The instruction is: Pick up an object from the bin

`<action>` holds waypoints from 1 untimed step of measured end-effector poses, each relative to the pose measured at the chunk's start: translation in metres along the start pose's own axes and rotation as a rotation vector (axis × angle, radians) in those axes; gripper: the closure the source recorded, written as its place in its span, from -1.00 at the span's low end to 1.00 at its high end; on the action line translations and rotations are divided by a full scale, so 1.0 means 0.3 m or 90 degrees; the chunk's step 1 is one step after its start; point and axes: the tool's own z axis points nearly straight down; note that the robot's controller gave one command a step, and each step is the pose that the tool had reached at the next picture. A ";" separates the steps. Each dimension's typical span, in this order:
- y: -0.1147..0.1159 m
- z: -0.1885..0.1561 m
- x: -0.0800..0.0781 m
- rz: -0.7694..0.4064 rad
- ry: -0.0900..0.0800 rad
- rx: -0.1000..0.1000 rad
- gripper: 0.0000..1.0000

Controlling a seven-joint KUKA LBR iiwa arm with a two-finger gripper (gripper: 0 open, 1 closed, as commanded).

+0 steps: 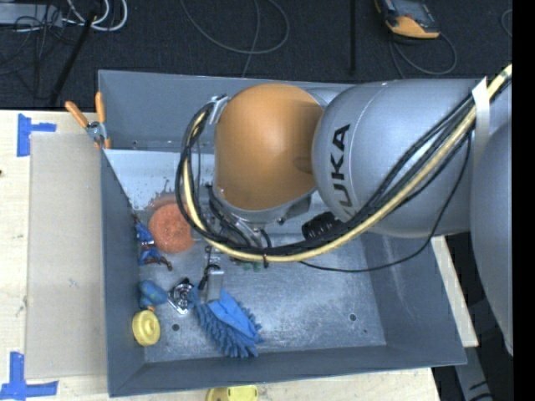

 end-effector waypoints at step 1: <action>-0.004 -0.016 -0.005 0.003 -0.005 -0.001 -1.00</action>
Offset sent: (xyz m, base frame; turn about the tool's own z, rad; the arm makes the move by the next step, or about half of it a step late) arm -0.0296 -0.0647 -0.1185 -0.1992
